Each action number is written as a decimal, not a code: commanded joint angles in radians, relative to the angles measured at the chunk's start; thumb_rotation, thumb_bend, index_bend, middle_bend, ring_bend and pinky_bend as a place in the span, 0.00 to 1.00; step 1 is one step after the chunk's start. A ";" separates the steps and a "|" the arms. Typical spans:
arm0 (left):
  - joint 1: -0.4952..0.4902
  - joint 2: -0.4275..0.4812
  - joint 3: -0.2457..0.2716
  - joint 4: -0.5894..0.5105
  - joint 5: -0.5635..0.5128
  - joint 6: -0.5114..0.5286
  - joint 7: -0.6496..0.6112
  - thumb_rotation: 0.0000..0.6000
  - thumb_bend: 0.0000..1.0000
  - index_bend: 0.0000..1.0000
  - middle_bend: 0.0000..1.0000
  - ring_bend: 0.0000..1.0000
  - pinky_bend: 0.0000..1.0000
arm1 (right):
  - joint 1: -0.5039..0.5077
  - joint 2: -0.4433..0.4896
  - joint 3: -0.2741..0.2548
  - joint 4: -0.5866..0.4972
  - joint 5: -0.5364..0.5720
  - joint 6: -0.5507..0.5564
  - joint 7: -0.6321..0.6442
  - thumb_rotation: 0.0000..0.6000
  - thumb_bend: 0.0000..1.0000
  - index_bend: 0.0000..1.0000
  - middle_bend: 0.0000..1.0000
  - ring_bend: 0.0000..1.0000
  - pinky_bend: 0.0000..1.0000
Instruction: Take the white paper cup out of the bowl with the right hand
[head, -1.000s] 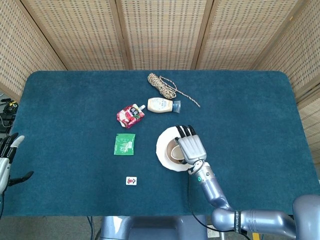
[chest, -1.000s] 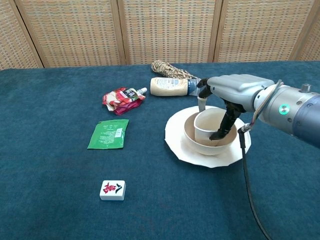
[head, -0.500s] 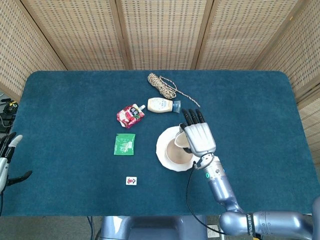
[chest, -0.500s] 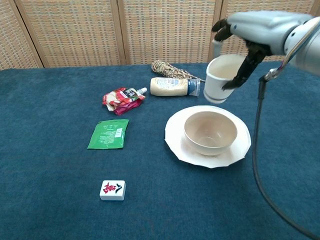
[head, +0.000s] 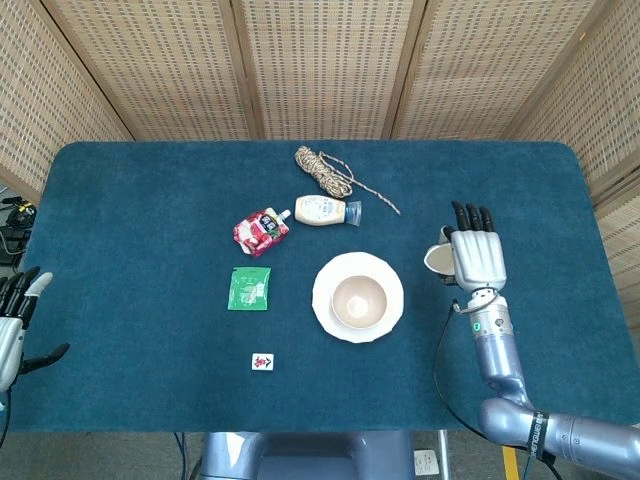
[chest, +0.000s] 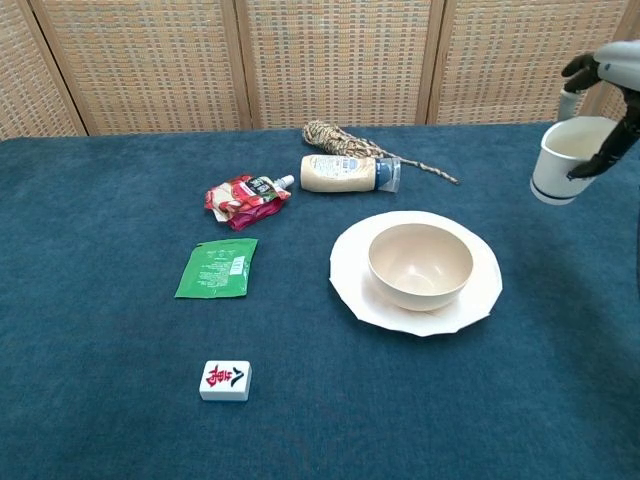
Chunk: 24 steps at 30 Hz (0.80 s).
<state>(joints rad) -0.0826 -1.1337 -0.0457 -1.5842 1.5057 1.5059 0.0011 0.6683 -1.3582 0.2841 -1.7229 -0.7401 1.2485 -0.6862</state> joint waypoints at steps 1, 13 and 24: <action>-0.002 -0.003 0.000 0.002 -0.003 -0.005 0.005 1.00 0.04 0.00 0.00 0.00 0.00 | -0.021 -0.020 -0.033 0.081 0.020 -0.046 0.047 1.00 0.34 0.50 0.13 0.00 0.08; -0.005 -0.009 -0.002 0.004 -0.012 -0.013 0.015 1.00 0.04 0.00 0.00 0.00 0.00 | -0.041 -0.079 -0.078 0.209 0.012 -0.112 0.110 1.00 0.31 0.42 0.07 0.00 0.08; -0.005 -0.009 -0.003 0.006 -0.013 -0.010 0.014 1.00 0.04 0.00 0.00 0.00 0.00 | -0.088 -0.010 -0.100 0.114 -0.125 0.019 0.111 1.00 0.24 0.12 0.00 0.00 0.07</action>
<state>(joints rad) -0.0872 -1.1431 -0.0488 -1.5784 1.4927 1.4959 0.0149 0.6025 -1.3966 0.1957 -1.5705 -0.8136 1.2192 -0.5782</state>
